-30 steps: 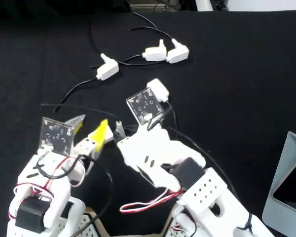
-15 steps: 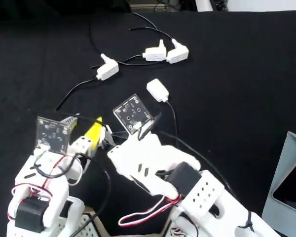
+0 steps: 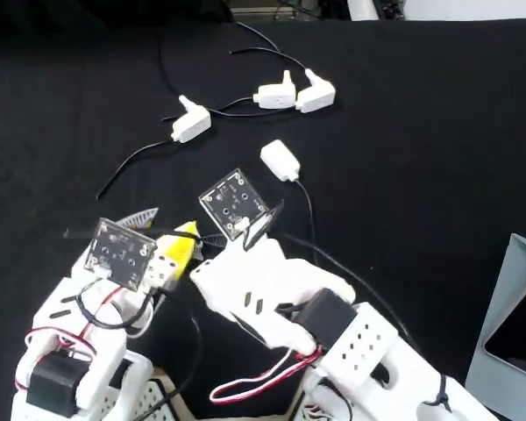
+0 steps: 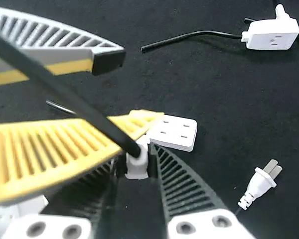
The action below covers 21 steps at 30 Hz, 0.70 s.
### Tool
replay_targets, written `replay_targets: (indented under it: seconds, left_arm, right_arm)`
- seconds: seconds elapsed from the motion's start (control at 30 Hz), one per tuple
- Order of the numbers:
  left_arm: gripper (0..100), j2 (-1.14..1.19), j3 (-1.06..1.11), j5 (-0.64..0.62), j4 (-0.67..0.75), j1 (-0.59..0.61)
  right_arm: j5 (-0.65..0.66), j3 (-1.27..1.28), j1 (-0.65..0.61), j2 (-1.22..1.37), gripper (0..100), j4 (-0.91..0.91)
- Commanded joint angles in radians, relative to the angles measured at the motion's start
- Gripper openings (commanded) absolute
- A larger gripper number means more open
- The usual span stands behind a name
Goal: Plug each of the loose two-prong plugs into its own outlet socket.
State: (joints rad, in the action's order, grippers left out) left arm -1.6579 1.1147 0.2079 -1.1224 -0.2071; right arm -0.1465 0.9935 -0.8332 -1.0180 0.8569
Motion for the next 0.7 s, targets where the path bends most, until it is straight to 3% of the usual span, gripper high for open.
replay_targets:
  seconds: [0.0, 0.2, 0.4, 0.67]
  left_arm:
    - [19, -0.002, -0.018, -0.066, -0.006, 0.163]
    - [19, -0.002, 0.013, -0.221, -0.061, 0.363]
    - [19, -0.002, 0.071, -0.293, -0.043, 0.509]
    - [19, -0.002, 0.13, -0.307, 0.028, 0.553]
  right_arm:
    - [-0.012, -0.033, 0.078, -0.005, 1.1, -0.055]
    - [-0.055, -0.022, 0.097, 0.183, 1.2, -0.184]
    - [-0.06, -0.096, 0.098, 0.475, 1.2, -0.318]
    - [-0.058, -0.196, 0.118, 0.742, 1.2, -0.396]
